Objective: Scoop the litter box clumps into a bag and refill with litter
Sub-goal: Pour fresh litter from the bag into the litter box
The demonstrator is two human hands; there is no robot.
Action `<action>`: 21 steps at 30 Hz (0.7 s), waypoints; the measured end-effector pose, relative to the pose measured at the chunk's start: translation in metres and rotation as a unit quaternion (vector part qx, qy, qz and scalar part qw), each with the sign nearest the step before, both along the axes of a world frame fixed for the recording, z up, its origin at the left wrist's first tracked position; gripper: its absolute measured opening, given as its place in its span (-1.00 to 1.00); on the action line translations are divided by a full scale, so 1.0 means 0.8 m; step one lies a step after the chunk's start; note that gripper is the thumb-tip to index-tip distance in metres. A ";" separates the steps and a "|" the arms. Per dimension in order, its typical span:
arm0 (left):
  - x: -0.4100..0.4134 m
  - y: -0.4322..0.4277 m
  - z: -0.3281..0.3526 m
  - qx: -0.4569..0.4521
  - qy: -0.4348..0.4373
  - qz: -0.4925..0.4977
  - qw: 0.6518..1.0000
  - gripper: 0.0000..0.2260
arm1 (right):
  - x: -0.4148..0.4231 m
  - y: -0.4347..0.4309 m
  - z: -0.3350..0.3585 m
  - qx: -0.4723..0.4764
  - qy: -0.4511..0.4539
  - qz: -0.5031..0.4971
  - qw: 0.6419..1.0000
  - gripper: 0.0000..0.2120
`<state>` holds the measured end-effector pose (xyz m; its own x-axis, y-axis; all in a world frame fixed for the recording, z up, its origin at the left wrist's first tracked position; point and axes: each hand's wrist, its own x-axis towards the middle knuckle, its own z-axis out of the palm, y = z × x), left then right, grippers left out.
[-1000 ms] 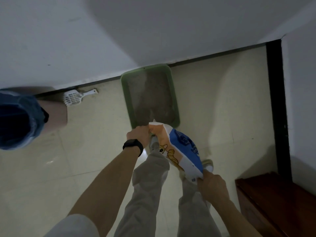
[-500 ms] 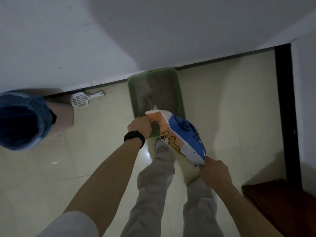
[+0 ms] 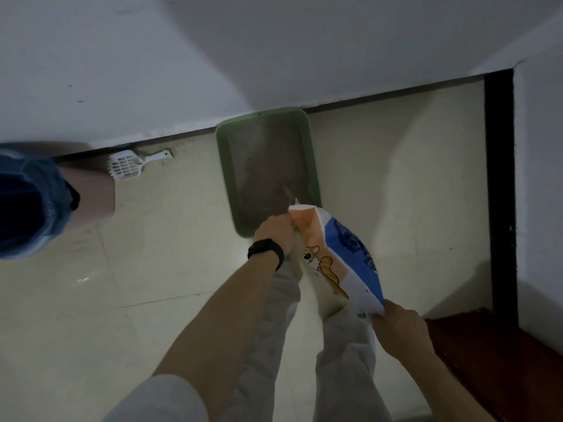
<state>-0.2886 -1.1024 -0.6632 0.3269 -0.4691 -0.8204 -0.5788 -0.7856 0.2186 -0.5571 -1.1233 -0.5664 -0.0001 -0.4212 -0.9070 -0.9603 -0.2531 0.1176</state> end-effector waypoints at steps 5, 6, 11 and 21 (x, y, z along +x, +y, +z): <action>-0.030 -0.008 0.006 0.006 0.004 -0.026 1.000 -0.74 | -0.023 0.005 0.009 0.020 0.009 0.007 1.000 -0.85; -0.033 -0.002 0.006 0.008 0.005 -0.022 1.000 -0.75 | -0.023 0.007 0.010 0.024 0.013 0.012 1.000 -0.85; -0.026 0.032 0.007 0.038 0.002 -0.016 0.999 -0.73 | -0.014 0.012 0.017 0.037 0.001 0.044 0.998 -0.86; 0.039 0.096 0.014 0.082 -0.056 0.003 0.995 -0.65 | 0.038 0.020 -0.011 0.037 -0.034 0.030 0.998 -0.72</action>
